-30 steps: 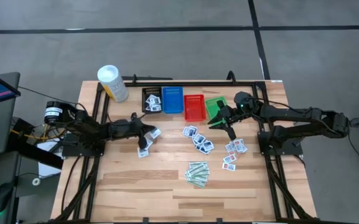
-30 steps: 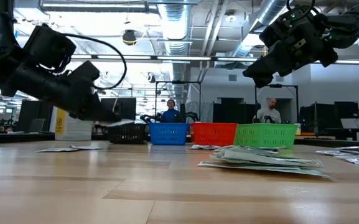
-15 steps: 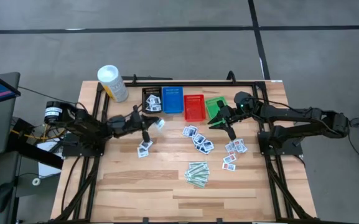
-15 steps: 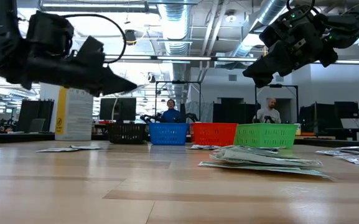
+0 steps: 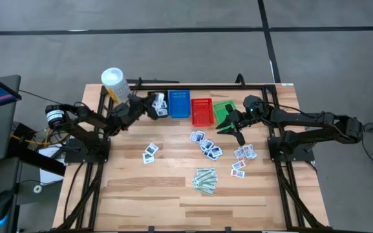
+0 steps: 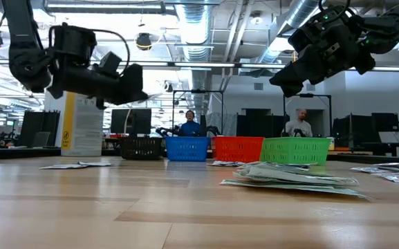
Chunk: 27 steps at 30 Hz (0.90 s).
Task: Pick & Place First Aid Supplies
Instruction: Put the gray pad into the black bin
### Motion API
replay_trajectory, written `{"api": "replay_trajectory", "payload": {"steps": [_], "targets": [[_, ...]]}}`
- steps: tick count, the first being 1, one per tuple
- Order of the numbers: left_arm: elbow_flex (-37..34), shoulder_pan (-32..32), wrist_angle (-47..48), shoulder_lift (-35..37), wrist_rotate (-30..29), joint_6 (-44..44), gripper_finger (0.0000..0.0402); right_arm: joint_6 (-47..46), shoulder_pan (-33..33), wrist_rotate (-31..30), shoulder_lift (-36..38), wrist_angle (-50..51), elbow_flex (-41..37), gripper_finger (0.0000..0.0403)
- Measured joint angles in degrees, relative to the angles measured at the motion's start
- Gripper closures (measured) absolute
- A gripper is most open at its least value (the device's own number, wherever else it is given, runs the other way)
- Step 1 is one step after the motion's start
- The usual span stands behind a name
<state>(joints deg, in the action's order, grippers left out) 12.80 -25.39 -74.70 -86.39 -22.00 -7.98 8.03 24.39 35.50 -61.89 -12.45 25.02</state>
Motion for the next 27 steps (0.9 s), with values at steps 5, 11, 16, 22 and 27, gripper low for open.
{"api": "replay_trajectory", "payload": {"steps": [5,11,16,22,27], "targets": [[0.0,-2.4,0.4,0.0,0.3,-1.5,0.0381,0.0,0.0,0.0,0.0,0.0,0.0,0.0305],[0.0,-2.3,0.4,0.0,1.0,0.3,0.0351,0.0,0.0,0.0,0.0,0.0,0.0,0.0305],[0.0,-2.3,0.4,0.0,1.0,0.3,0.0322,0.0,0.0,0.0,0.0,0.0,0.0,0.0305],[0.0,-2.3,1.1,0.0,1.1,0.0,0.0311,0.0,0.0,0.0,0.0,0.0,0.0,0.0305],[-0.1,-1.4,2.0,0.3,7.5,0.0,0.0311,-0.8,0.0,0.0,0.0,0.0,0.0,0.0305]]}}
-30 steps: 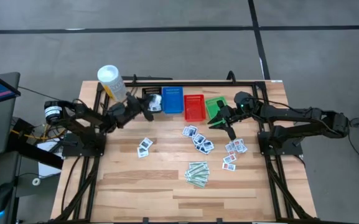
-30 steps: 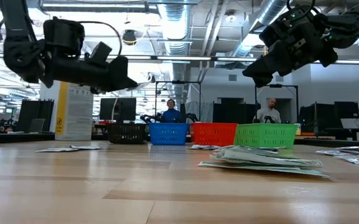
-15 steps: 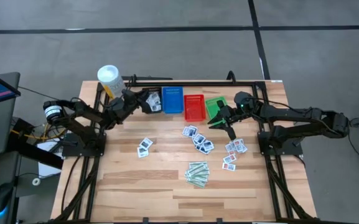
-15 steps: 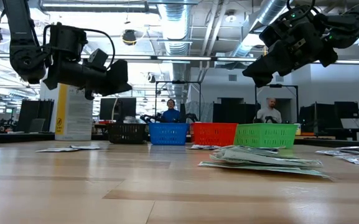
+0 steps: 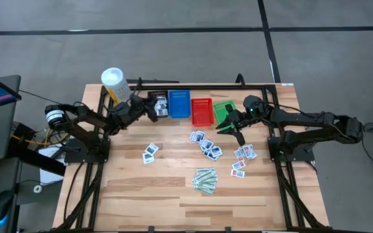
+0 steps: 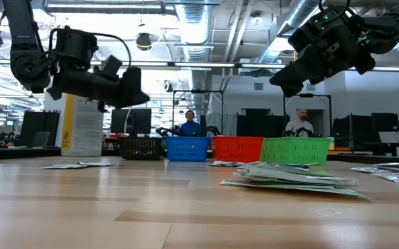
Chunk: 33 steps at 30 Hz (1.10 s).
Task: Pick & Place First Aid Supplies
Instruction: Put the gray pad into the black bin
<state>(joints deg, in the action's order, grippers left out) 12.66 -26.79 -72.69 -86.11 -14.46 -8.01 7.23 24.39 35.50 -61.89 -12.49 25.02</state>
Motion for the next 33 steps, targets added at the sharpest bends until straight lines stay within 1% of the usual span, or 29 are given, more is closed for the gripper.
{"api": "replay_trajectory", "payload": {"steps": [1,3,8,10,12,15,20,24,27,33], "targets": [[-0.2,0.6,0.4,0.7,3.4,0.0,0.0311,-0.4,0.0,0.0,0.0,0.0,0.0,0.0305],[-0.6,2.2,1.9,2.5,8.4,-0.4,0.0311,-0.8,0.0,0.0,0.0,0.1,0.0,0.0305],[-2.9,6.6,8.0,10.2,18.0,-1.4,0.0311,-0.7,0.0,0.0,0.0,0.3,0.0,0.0305],[-4.1,8.5,11.5,13.3,20.9,-1.3,0.0311,-0.7,0.0,0.0,-0.4,0.3,0.0,0.0305],[-5.5,10.5,15.5,16.1,21.8,-1.3,0.0311,-0.7,0.0,0.0,-0.9,0.3,0.0,0.0305],[-7.4,13.4,20.6,18.2,21.8,-1.3,0.0311,-0.7,0.0,0.0,-2.3,-0.1,0.0,0.0305],[-9.4,19.2,23.8,16.8,19.9,-1.4,0.0311,-0.7,0.0,0.0,-5.1,-1.6,0.0,0.0305],[-10.2,23.5,24.3,14.5,16.5,-1.2,0.0311,-0.7,0.0,0.0,-7.2,-4.1,0.0,0.0305],[-10.6,26.2,24.4,12.2,13.9,1.1,0.0311,-0.7,0.0,0.0,-8.2,-4.7,0.0,0.0305],[-10.6,28.6,24.8,7.0,5.2,4.6,0.0311,-0.7,0.0,0.0,-8.7,-4.8,0.0,0.0305]]}}
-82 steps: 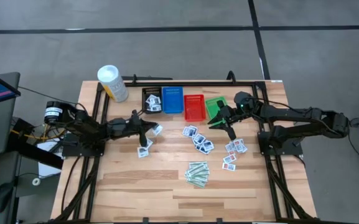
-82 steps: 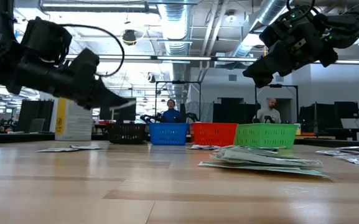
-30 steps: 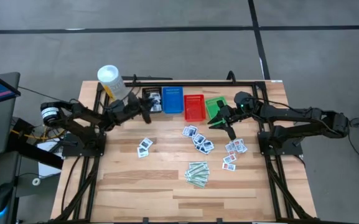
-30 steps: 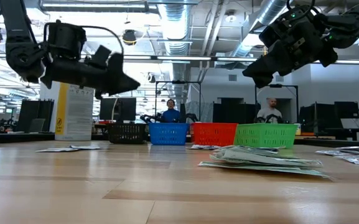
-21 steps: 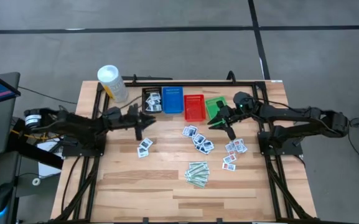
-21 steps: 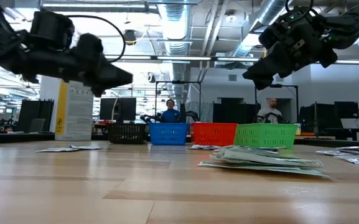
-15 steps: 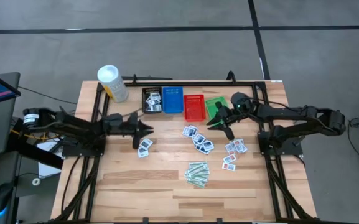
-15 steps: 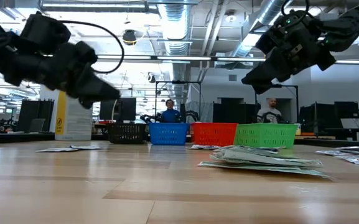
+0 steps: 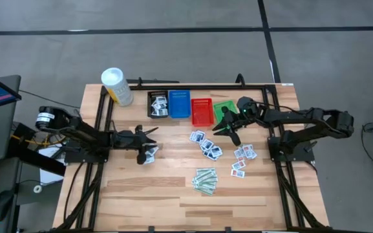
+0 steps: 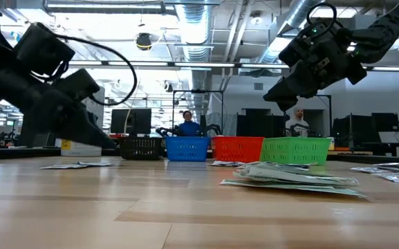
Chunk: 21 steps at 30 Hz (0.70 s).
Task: Pick & Place First Aid Supplies
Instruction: Put the gray pad into the black bin
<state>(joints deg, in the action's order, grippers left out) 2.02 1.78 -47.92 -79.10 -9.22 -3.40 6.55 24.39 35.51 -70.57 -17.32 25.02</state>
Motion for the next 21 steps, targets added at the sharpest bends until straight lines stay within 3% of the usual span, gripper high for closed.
{"api": "replay_trajectory", "payload": {"steps": [21], "targets": [[0.0,0.1,0.9,-2.5,1.9,-4.2,0.0311,0.0,0.0,0.0,0.1,0.1,0.0,0.0305]]}}
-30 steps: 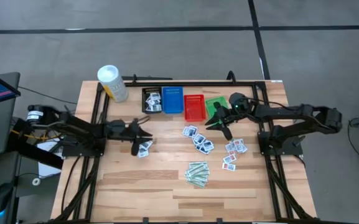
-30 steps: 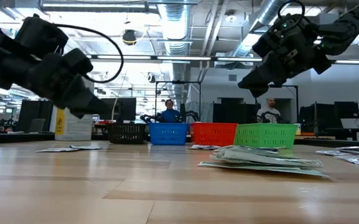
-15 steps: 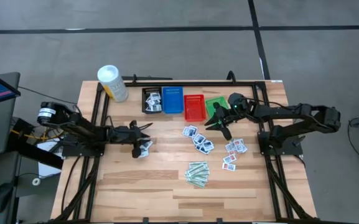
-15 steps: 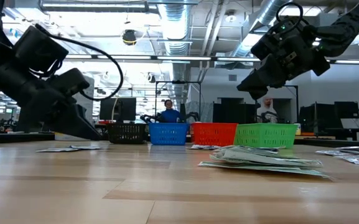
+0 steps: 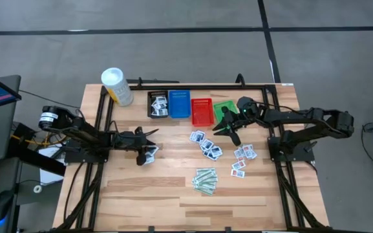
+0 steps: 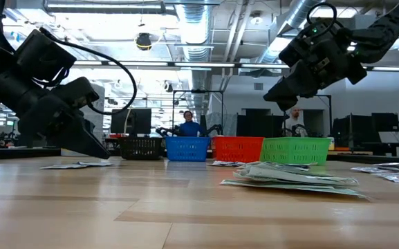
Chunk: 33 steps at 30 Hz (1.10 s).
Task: Pick & Place First Aid Supplies
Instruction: Put the gray pad into the black bin
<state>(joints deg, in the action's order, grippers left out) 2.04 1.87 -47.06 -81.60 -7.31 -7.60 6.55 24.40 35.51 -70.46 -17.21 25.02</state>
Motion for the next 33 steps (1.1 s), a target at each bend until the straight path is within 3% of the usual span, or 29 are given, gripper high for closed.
{"api": "replay_trajectory", "payload": {"steps": [10,20,26,33], "targets": [[0.0,0.0,0.3,0.0,0.1,-1.9,0.0274,0.0,0.0,0.0,0.0,0.0,0.0,0.0305],[0.3,0.0,6.7,0.2,-1.8,-1.4,0.0235,0.0,0.0,0.0,0.0,0.0,0.0,0.0305],[0.3,0.0,8.5,0.2,-2.8,-1.6,0.0258,0.0,0.0,0.0,0.0,0.0,0.0,0.0305],[0.4,0.0,9.2,0.3,-3.6,-1.8,0.0326,0.0,0.0,0.0,0.0,0.0,0.0,0.0305]]}}
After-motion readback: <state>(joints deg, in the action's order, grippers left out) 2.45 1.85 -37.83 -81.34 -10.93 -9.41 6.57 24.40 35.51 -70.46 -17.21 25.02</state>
